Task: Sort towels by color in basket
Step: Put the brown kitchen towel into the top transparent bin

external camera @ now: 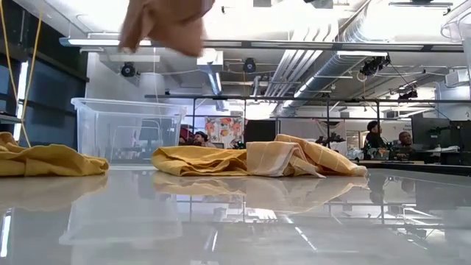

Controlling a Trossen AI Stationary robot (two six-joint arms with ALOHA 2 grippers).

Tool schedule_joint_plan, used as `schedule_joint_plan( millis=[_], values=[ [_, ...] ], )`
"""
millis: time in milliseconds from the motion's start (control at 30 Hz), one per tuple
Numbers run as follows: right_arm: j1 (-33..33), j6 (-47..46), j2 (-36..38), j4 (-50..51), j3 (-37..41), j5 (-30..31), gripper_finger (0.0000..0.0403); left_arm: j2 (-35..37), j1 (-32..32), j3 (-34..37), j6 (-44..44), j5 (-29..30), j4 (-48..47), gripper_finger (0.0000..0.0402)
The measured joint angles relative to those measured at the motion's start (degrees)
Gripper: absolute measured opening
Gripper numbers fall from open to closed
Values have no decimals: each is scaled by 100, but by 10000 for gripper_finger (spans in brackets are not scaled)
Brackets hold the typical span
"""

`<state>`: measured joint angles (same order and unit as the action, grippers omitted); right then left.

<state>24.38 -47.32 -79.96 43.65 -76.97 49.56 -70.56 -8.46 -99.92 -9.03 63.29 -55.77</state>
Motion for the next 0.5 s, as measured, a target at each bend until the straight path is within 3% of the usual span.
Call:
schedule_joint_plan(
  millis=[133, 267, 367, 500],
  values=[
    [-473, 297, 0, 2, 0, 79, 170, 345, 1202, 73, -261, -382, -437, 7],
    [-1075, 541, 0, -17, 0, -61, 170, 622, 2536, 782, -380, -1197, -208, 6],
    [-1549, 723, 0, -106, 0, -212, 170, 773, 3294, 1731, -417, -1912, 555, 5],
    [-2177, 1156, 0, -415, 0, -676, 170, 836, 3833, 3148, -695, -2590, 2127, 4]
  ],
)
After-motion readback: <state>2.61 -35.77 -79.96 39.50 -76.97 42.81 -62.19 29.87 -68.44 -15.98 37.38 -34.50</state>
